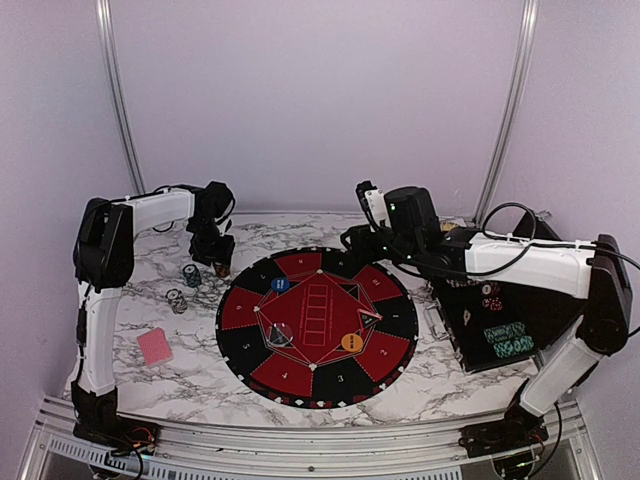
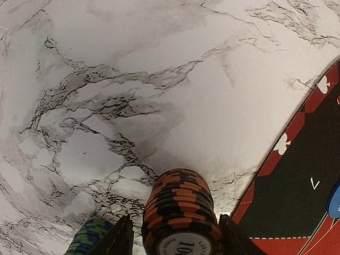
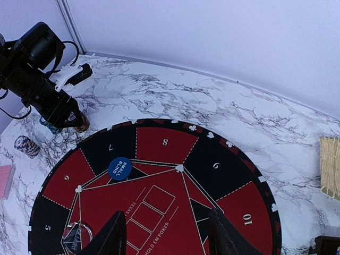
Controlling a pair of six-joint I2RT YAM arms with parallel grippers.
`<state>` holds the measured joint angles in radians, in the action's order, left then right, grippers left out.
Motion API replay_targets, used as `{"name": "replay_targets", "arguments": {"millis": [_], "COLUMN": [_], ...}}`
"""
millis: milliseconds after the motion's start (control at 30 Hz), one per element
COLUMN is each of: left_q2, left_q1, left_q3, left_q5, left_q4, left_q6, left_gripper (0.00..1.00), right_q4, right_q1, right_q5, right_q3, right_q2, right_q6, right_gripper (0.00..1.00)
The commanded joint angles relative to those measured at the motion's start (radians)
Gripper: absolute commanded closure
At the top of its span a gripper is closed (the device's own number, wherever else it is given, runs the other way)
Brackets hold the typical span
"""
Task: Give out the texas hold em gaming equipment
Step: Pick up the pile of poker chips from the pile of poker chips.
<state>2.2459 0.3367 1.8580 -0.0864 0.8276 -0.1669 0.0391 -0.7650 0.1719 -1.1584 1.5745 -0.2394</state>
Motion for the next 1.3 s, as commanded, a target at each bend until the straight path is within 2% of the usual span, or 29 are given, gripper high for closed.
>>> {"name": "replay_targets", "arguments": {"millis": [0, 700, 1267], "left_q2": [0.018, 0.05, 0.035], "left_q1": [-0.007, -0.008, -0.008], "left_q3": [0.037, 0.089, 0.127], "left_q5": [0.004, 0.011, 0.01], "left_q4": [0.037, 0.062, 0.088], "left_q6": [0.012, 0.021, 0.032], "left_gripper": [0.46, 0.62, 0.64], "right_q4": [0.01, 0.02, 0.021], "right_q1": [0.007, 0.007, 0.007], "right_q5": [0.02, 0.037, 0.04], "right_q3": [-0.007, -0.007, -0.007], "right_q2": [0.016, 0.021, 0.025], "right_q6": [-0.013, -0.008, -0.01], "right_gripper": [0.49, 0.49, 0.49]}}
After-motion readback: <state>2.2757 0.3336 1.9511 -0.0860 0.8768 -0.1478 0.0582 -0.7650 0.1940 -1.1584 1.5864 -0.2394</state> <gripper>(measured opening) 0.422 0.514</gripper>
